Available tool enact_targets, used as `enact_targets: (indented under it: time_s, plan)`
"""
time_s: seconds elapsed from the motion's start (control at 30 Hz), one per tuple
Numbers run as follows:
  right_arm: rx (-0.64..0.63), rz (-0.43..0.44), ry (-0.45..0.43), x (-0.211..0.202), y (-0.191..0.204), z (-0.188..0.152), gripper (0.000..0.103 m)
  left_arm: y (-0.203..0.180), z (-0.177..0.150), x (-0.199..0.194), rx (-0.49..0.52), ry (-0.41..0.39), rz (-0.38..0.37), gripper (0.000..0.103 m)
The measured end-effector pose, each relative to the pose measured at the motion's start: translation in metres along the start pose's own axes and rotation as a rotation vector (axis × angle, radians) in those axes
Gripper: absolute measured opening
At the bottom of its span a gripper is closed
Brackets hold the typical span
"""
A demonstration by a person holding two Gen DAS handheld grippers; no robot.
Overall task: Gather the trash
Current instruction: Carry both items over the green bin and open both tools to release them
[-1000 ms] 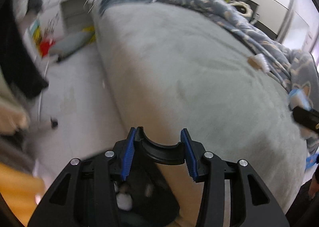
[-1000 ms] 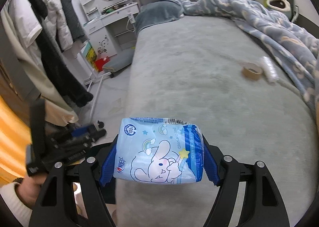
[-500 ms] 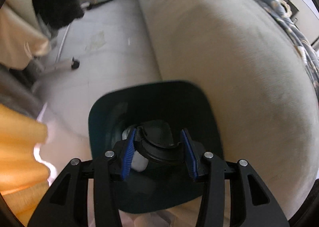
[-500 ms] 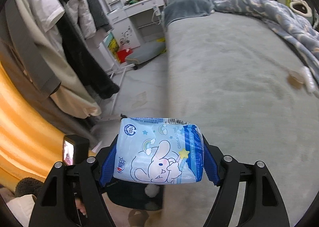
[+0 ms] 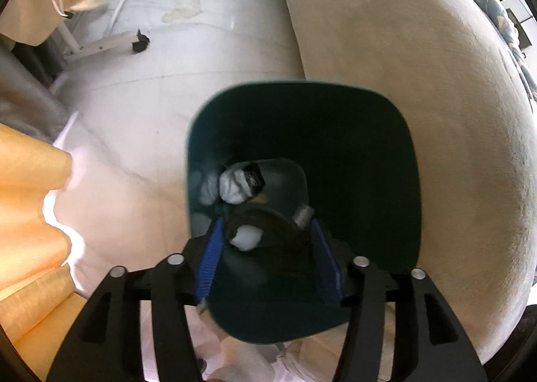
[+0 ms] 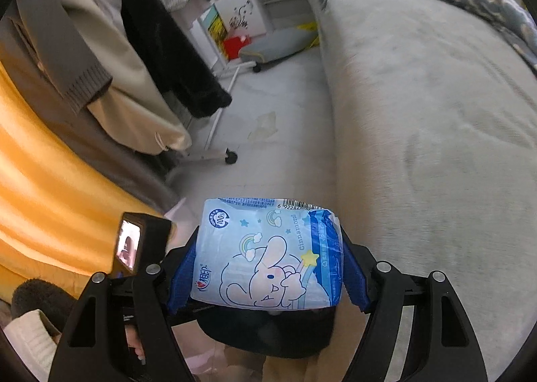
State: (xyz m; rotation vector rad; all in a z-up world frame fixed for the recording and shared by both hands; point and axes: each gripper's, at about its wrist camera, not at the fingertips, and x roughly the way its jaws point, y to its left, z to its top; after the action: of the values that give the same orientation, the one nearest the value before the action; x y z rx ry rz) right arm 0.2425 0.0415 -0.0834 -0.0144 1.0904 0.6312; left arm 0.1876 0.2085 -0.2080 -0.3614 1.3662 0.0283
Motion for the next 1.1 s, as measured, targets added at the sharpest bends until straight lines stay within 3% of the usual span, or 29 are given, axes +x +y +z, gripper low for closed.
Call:
enact_targets:
  time_s: [0.07,0.27,0.53,0.77,0.9,1.1]
  plan:
    - [-0.004,0.000,0.012,0.007,0.001,-0.001,0.074,0.008,0.003,-0.005,-0.010,-0.023,-0.008,0.070]
    - [-0.025,-0.023,0.072,0.030,0.003,-0.008,0.074,0.033,0.004,-0.024,-0.075,-0.070,-0.006,0.072]
    - [-0.111,-0.071,0.182,0.067,0.012,-0.025,0.074,0.034,0.009,-0.070,-0.058,-0.225,0.045,0.076]
    - [-0.185,-0.113,0.277,0.090,0.020,-0.047,0.074,0.027,0.006,-0.126,-0.035,-0.437,0.017,0.075]
    - [-0.186,-0.110,0.297,0.096,0.022,-0.055,0.075,0.016,0.003,-0.151,0.007,-0.519,-0.016,0.075]
    - [-0.234,-0.116,0.264,0.090,0.033,-0.055,0.090,0.005,-0.006,-0.184,0.078,-0.604,-0.059,0.076]
